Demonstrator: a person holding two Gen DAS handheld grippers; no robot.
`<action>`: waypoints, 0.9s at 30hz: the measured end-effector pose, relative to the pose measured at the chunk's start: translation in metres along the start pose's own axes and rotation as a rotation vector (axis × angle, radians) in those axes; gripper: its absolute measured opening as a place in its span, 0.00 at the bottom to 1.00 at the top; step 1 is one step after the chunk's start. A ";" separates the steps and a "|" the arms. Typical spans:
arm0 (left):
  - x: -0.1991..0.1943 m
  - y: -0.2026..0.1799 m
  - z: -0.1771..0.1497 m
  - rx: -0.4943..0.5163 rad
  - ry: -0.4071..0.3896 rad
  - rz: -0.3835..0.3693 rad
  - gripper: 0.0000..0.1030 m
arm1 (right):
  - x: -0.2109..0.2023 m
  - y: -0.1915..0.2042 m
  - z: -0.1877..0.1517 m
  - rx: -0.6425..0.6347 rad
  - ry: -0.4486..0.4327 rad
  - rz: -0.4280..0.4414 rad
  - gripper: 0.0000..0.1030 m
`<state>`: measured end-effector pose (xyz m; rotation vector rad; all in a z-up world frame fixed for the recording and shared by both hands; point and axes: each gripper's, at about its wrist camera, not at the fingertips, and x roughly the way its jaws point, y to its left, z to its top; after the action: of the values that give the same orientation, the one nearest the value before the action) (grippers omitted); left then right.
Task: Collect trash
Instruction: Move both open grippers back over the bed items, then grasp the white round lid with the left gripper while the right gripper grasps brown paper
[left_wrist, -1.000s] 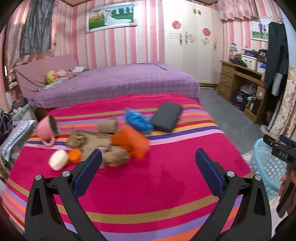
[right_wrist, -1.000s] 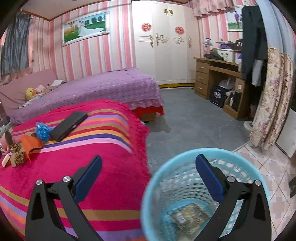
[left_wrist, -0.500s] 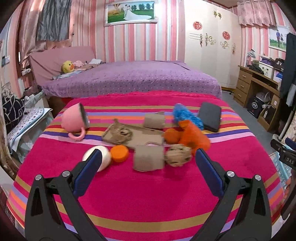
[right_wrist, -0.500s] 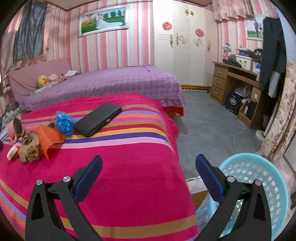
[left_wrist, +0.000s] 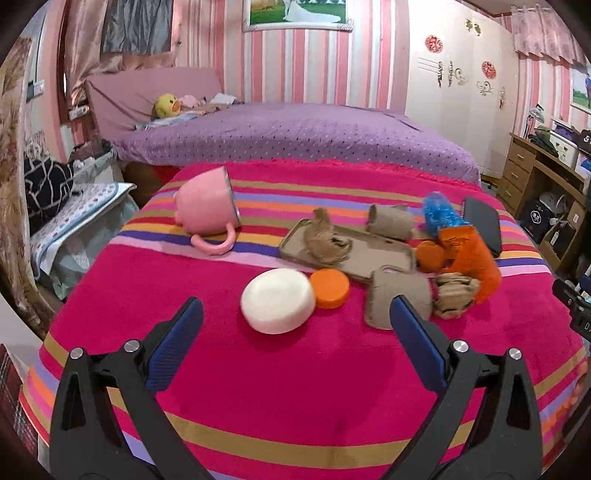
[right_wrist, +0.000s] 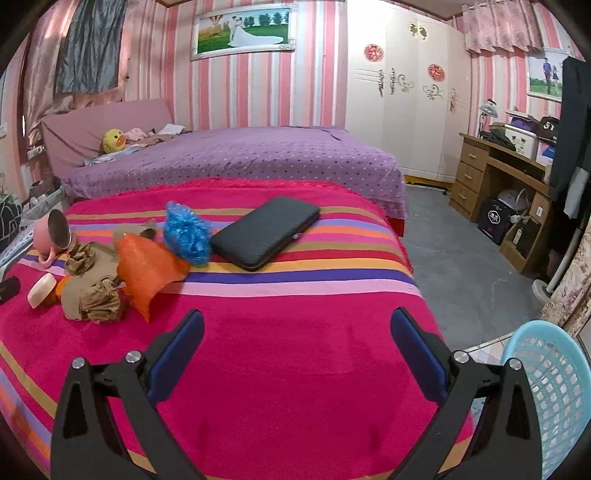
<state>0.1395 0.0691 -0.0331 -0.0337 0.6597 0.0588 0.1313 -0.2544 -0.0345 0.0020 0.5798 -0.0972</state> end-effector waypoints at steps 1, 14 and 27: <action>0.004 0.002 0.000 0.007 0.009 -0.001 0.95 | 0.001 0.003 0.001 -0.005 0.001 -0.003 0.96; 0.053 0.017 0.007 0.024 0.114 -0.030 0.94 | 0.018 0.013 0.006 -0.035 0.048 0.002 0.96; 0.061 0.019 0.006 0.033 0.142 -0.062 0.60 | 0.019 0.027 0.002 -0.074 0.054 0.008 0.96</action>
<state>0.1900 0.0907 -0.0663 -0.0267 0.8011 -0.0143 0.1505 -0.2298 -0.0433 -0.0647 0.6374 -0.0678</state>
